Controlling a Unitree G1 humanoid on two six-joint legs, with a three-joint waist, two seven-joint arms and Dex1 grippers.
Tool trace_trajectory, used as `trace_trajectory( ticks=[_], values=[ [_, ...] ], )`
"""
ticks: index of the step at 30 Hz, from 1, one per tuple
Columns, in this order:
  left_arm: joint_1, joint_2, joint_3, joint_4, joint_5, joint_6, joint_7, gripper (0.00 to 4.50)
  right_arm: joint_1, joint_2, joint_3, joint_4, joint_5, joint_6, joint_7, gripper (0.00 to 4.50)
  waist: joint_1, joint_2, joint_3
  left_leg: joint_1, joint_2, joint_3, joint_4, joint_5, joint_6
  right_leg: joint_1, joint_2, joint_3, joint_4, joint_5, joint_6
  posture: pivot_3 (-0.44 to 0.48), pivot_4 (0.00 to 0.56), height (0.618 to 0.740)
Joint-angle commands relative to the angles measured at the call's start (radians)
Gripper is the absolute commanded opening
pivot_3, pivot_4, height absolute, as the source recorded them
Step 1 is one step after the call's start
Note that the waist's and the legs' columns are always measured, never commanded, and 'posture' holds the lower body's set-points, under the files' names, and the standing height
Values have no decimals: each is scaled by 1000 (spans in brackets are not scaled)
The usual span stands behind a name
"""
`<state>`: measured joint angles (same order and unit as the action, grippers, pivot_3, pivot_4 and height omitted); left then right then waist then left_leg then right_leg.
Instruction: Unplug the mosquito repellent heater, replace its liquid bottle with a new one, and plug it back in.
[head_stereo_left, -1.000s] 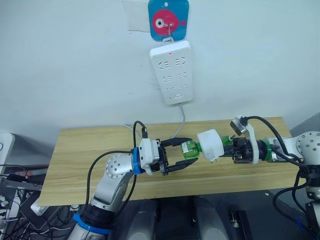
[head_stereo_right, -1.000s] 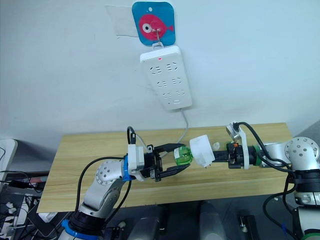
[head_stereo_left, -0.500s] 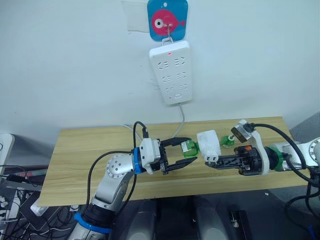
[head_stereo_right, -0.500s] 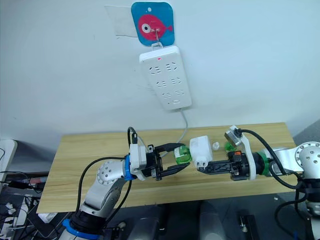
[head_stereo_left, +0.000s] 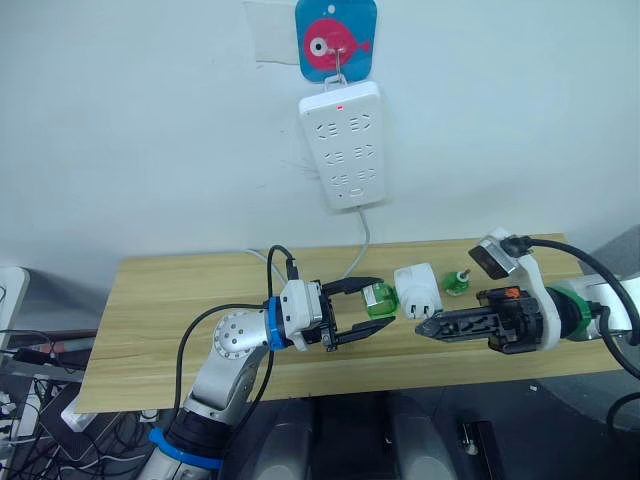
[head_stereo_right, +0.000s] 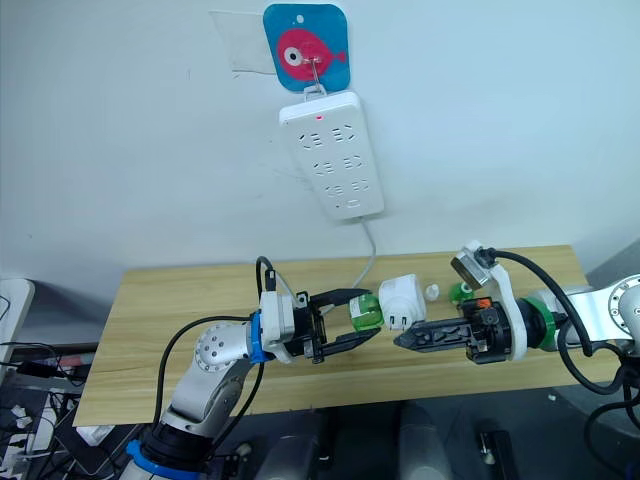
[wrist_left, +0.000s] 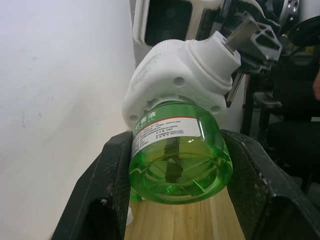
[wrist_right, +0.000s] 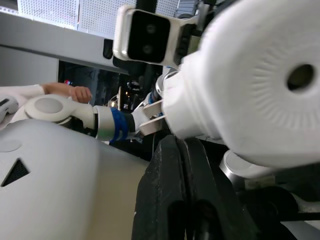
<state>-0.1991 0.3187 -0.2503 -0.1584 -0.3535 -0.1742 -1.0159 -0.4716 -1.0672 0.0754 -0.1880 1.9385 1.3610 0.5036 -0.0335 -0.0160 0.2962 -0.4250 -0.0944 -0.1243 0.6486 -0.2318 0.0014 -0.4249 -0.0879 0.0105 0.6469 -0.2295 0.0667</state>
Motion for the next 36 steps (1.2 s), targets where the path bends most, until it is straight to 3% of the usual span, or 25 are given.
trace_trajectory(
  ticks=[1, 9, 19, 27, 36],
  values=[
    [5, -4, -3, -25, -11, -15, -4, 2251, 3, -27, 3, -40, 34, -20, 31, 50, 0, 0, 0, 0, 0, 0, 0, 0, 0, 0, 0, 0, 0, 0, 0, -87, 286, 740],
    [-4, -1, -2, -31, -16, -1, -3, 2251, 64, -73, 0, -53, 34, -34, 21, 50, 0, 0, 0, 0, 0, 0, 0, 0, 0, 0, 0, 0, 0, 0, 0, -90, 291, 740],
    [-3, -1, -12, -48, -24, 37, -8, 2251, 8, -49, 7, -84, 34, -89, 52, 50, -1, 0, 0, 0, 0, 0, 0, 0, 0, 0, 0, 0, 0, 0, 0, -97, 290, 740],
    [8, 7, -19, -74, -35, 64, -16, 2251, -138, 57, 16, 78, 34, -97, -84, 50, 0, 0, 0, 0, 0, 0, -1, 0, 0, 0, 0, 1, -1, 0, 0, -94, 292, 740],
    [17, 12, -25, -95, -54, 88, -29, 2251, -193, 120, 0, 176, 34, -108, -251, 50, -1, 0, 0, 0, 0, 0, -1, 0, 0, 0, 0, 2, -1, 0, 0, -103, 294, 740]
  ],
)
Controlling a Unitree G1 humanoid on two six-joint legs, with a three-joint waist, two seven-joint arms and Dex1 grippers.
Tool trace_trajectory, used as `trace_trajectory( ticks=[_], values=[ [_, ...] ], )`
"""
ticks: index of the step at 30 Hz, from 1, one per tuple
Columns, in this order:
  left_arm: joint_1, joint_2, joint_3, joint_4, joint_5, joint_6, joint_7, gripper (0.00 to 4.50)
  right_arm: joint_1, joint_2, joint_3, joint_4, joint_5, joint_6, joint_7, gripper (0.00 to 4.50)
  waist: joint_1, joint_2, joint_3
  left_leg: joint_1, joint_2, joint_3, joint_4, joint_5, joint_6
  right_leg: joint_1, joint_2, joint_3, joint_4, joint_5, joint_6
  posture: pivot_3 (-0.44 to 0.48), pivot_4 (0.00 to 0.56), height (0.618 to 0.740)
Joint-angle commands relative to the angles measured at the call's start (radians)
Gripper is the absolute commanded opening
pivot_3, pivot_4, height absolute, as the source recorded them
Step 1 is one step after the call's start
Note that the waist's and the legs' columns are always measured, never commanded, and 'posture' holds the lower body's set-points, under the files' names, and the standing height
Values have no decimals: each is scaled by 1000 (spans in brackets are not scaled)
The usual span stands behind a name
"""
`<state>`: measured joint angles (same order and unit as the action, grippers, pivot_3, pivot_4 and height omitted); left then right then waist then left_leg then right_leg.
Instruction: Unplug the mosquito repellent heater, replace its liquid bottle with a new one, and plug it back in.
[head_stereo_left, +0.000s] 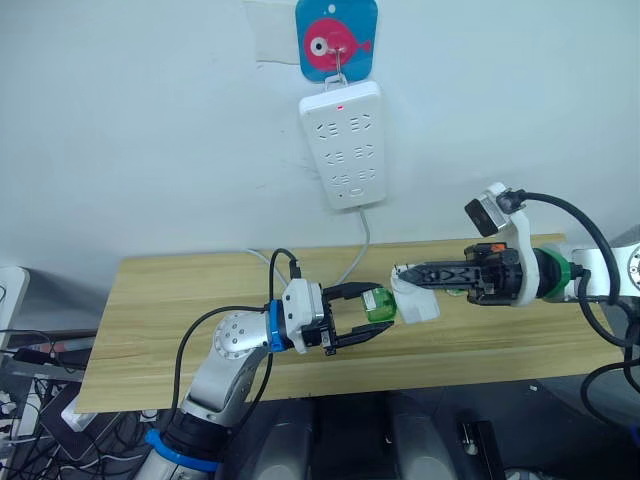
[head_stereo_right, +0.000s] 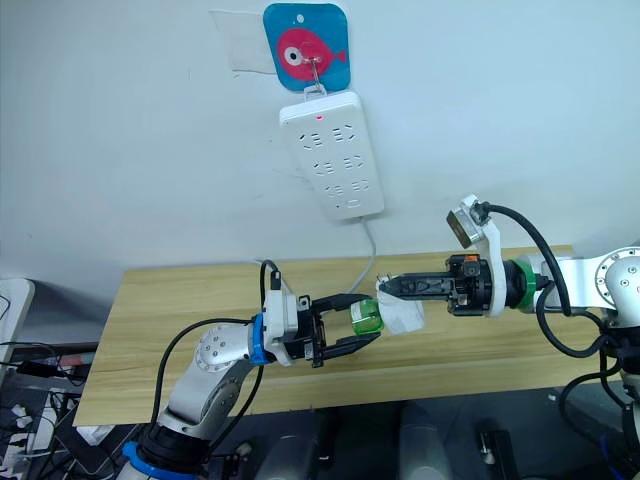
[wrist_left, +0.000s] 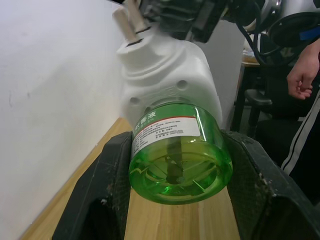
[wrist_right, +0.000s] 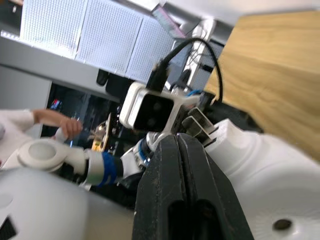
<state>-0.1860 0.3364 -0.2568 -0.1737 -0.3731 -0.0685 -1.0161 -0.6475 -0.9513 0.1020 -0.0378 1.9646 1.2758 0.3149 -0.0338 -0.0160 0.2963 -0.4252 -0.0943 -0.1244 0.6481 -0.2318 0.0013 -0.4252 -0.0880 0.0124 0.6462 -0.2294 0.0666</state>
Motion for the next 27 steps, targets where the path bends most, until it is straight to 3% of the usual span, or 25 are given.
trace_trajectory(
  ticks=[1, 15, 18, 22, 25, 27],
  values=[
    [3, -5, -17, -82, -38, -16, -30, 2251, -20, 7, -27, 29, 8, -26, -81, 50, 0, 0, 0, 0, 0, 0, 0, 0, 0, 0, 0, 0, 0, 0, 0, -103, 294, 740],
    [-11, -16, -8, -93, -54, 4, -37, 2251, 39, 31, -34, -63, 8, -51, -200, 50, -2, 0, 0, 0, 0, 0, 0, 0, 0, 0, 0, 0, 0, 0, 0, -107, 292, 740],
    [-5, -17, 2, -83, -57, 34, -15, 2251, 39, 19, -67, -81, 8, -26, -135, 50, -2, 0, 0, 0, 0, 0, 0, 0, 0, 0, 0, 0, 0, 0, 0, -107, 292, 740],
    [1, -12, 27, -67, -67, 56, -2, 2251, 46, -79, -127, -108, 8, 69, 62, 50, -1, 0, 0, 0, 0, 0, 0, 0, 0, 0, 0, -1, 0, 0, 0, -104, 288, 740],
    [7, -7, 31, -69, -72, 56, -2, 2251, 72, -155, -151, -113, 8, 91, 115, 627, -1, 0, 0, 0, 0, 0, 0, 0, 0, 0, 0, -2, 0, 0, 0, -107, 279, 740],
    [11, -7, 32, -70, -73, 56, -2, 2251, 94, -196, -173, -122, 2, 93, 129, 1312, 0, 0, 0, 0, 0, 0, 0, 0, 0, 0, 0, -2, 0, 0, 0, -107, 279, 740]
  ],
)
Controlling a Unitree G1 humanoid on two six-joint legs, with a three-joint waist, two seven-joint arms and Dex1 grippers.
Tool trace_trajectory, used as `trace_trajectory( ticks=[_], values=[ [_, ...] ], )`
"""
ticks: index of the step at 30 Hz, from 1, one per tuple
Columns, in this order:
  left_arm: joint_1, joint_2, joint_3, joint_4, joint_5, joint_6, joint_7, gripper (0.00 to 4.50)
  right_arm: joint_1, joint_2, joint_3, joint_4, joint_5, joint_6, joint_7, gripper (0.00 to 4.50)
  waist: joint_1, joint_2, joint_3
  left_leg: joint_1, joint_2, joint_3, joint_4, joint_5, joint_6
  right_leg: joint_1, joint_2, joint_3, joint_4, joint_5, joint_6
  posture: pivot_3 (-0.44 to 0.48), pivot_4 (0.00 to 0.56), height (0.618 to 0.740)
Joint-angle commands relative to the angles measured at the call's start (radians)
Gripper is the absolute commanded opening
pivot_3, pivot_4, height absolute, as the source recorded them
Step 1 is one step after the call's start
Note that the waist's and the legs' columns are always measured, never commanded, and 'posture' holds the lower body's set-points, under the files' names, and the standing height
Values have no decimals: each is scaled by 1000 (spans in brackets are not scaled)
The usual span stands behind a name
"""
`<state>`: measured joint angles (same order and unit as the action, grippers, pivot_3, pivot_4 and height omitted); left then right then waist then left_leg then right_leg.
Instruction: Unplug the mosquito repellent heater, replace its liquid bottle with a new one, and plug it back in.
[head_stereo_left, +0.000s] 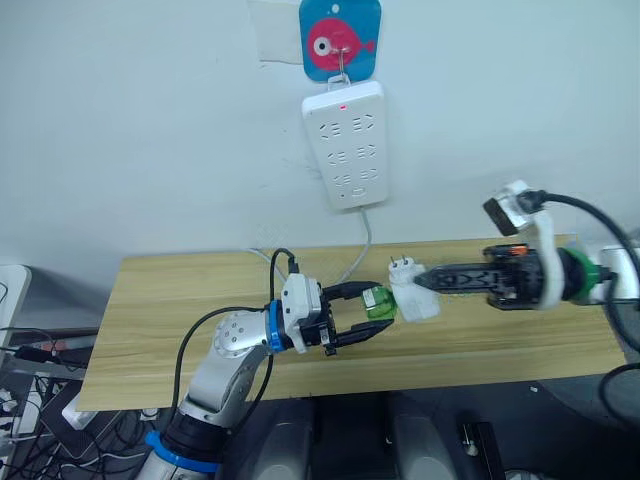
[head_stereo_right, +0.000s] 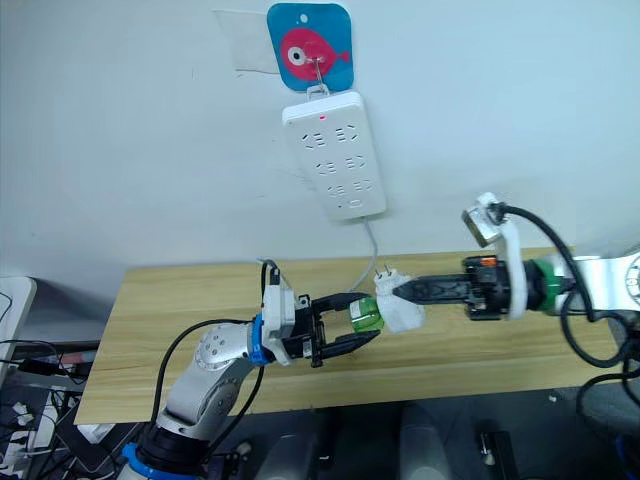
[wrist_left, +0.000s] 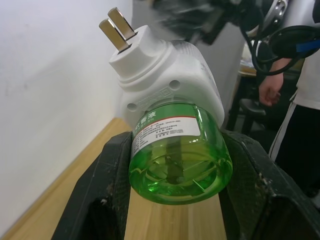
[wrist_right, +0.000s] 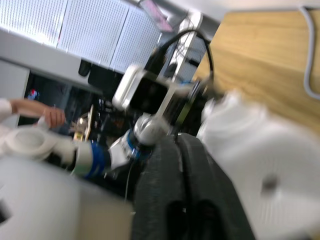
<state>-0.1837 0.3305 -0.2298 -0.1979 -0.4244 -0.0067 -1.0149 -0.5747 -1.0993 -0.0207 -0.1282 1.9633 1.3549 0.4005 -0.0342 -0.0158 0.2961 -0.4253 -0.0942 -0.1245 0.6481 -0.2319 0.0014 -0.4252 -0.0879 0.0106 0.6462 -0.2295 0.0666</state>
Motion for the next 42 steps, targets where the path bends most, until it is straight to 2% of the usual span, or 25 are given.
trace_trajectory(
  ticks=[1, 4, 9, 14, 20, 27, 31, 42],
  values=[
    [10, -2, 6, -46, -23, -4, -1, 2251, 32, -60, -64, -38, -22, 13, 54, 1649, 0, 0, 0, 0, 0, 0, 0, 0, 0, 0, 0, 0, 0, 0, 0, -107, 279, 740],
    [11, -4, 10, -47, -29, 1, 1, 2251, 71, -71, -102, -34, -101, -3, 92, 2744, -1, 0, 0, 0, 0, 1, 0, 0, 0, 0, 0, 0, 0, 0, 0, -118, 266, 740],
    [13, 3, 11, -56, -41, 11, -8, 2251, 179, -54, -140, -139, -430, -112, 265, 4441, 1, 0, -1, 0, 0, 1, 0, 0, 0, 0, 0, 0, 0, 0, 0, -115, 255, 740],
    [13, 13, 12, -70, -54, 25, -14, 2251, 203, -25, -142, -159, -558, -163, 366, 4441, -1, 1, -1, 1, 0, 1, 1, 0, 0, 0, 0, 0, 1, 0, 1, -113, 250, 740],
    [15, 23, 2, -87, -75, 59, -19, 2251, 179, 3, -136, -202, -556, -137, 435, 4441, 1, 1, -2, 0, 0, 1, 1, 0, 0, 0, 0, 1, 1, 0, 1, -109, 253, 740],
    [10, 15, 2, -101, -95, 89, -28, 2251, 166, 24, -116, -219, -503, -72, 413, 4441, 1, 1, -2, 0, 0, 1, 1, 0, 0, 0, 0, 0, 1, 0, 0, -108, 264, 740],
    [1, 7, -3, -126, -116, 115, -36, 2251, 145, 81, -95, -218, -547, -87, 380, 4441, 0, 1, -2, 1, 0, 1, 1, 0, 0, 0, 0, 1, 1, 0, 0, -108, 270, 740],
    [2, 8, 8, -138, -119, 138, -45, 2251, 139, 118, -86, -233, -643, -91, 390, 4441, 1, 1, -2, 0, 0, 1, 1, 0, 0, 0, 0, 1, 1, 0, 0, -111, 276, 740]
  ],
)
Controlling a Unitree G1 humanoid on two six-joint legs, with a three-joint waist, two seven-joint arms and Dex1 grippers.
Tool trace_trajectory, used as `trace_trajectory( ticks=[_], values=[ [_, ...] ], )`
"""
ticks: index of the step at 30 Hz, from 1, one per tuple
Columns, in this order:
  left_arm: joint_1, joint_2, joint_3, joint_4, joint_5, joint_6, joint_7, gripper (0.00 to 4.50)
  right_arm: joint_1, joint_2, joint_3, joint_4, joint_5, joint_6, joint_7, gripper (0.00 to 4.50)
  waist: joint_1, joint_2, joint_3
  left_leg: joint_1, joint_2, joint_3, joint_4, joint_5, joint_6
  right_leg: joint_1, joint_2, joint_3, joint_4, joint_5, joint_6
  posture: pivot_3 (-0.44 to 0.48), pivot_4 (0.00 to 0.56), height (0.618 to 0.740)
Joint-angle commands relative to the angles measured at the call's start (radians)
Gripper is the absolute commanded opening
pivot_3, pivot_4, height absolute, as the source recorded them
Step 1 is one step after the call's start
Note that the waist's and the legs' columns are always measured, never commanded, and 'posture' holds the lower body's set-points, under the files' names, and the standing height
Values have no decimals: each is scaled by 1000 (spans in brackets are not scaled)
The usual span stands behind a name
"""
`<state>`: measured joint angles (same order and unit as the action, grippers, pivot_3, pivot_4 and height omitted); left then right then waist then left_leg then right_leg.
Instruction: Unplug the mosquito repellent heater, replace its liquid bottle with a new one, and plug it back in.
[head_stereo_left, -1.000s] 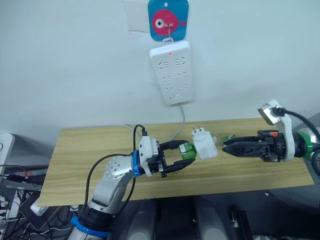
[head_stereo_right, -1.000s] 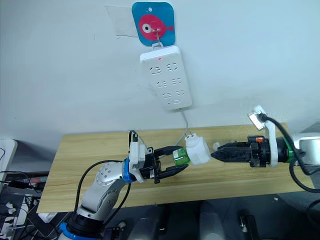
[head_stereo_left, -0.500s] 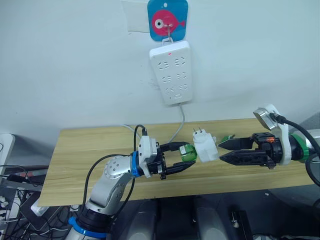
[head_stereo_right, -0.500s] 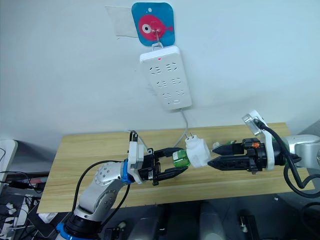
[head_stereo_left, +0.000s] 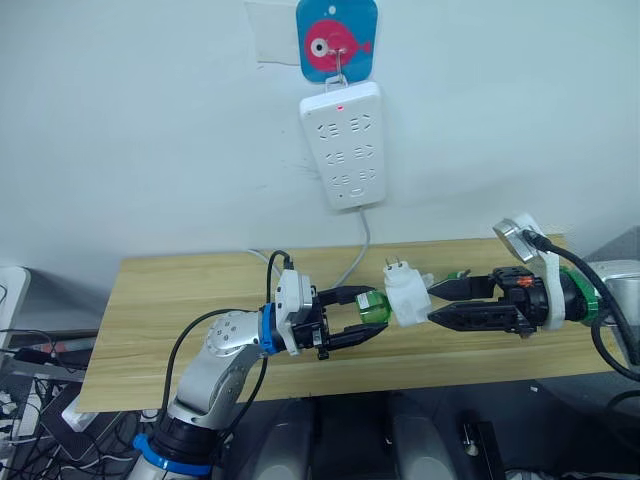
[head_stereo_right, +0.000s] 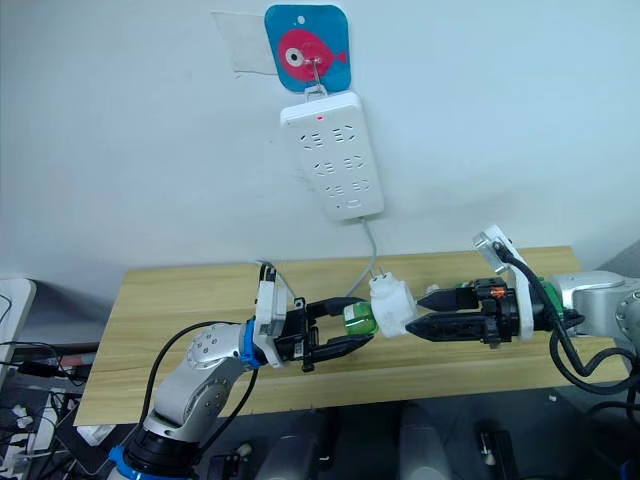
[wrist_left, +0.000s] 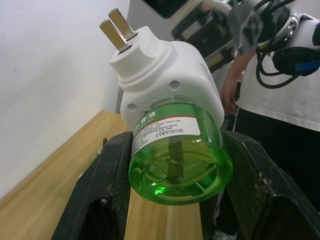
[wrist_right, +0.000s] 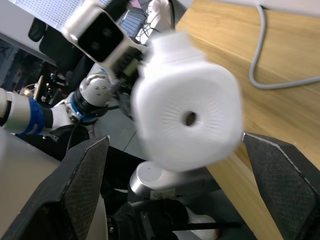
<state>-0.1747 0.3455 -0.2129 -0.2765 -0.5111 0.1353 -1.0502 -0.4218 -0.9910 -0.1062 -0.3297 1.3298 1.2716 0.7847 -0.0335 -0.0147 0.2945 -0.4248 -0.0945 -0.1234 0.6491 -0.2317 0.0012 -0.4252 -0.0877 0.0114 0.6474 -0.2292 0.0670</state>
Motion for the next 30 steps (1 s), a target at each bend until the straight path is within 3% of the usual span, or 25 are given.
trace_trajectory(
  ticks=[1, 5, 11, 18, 24, 30],
  values=[
    [-7, -10, -9, -63, -37, 1, -10, 2251, -15, 10, 5, -35, -21, -8, 13, 4441, 0, 0, 0, 0, 0, 0, 0, 0, 0, 0, 0, 0, 0, 0, 0, -111, 276, 740],
    [-11, -9, -13, -73, -55, 24, -18, 2251, -37, 32, 4, -12, 21, 30, -7, 4441, -1, 0, 0, 0, 0, 0, 0, 0, 0, 0, 0, 0, 0, 0, 0, -110, 280, 740],
    [-11, -4, -13, -84, -87, 65, -18, 2251, -86, 35, -2, 53, 219, 126, -53, 4441, -1, 0, 0, 0, 0, 0, 0, 0, 0, 0, 0, 0, 0, 0, 0, -112, 281, 740],
    [-13, -2, -12, -90, -94, 75, -13, 2251, -99, 35, 7, 54, 253, 137, -99, 4441, -1, 0, 0, 0, 0, 0, 0, 0, 0, 0, 0, 0, 0, 0, 0, -111, 281, 740],
    [-8, 4, -17, -95, -97, 81, -17, 2251, -104, 55, 6, 64, 264, 123, -142, 3088, -1, 0, 0, 0, 0, 0, 0, 0, 0, 0, 0, 0, 0, 0, 0, -111, 280, 740],
    [-12, 0, -17, -82, -68, 58, -19, 2251, -93, 54, -3, 65, 286, 125, -163, 3062, -1, 0, 0, 0, 0, 0, 0, 0, 0, 0, 0, 0, 0, 0, 0, -116, 281, 740]
  ],
)
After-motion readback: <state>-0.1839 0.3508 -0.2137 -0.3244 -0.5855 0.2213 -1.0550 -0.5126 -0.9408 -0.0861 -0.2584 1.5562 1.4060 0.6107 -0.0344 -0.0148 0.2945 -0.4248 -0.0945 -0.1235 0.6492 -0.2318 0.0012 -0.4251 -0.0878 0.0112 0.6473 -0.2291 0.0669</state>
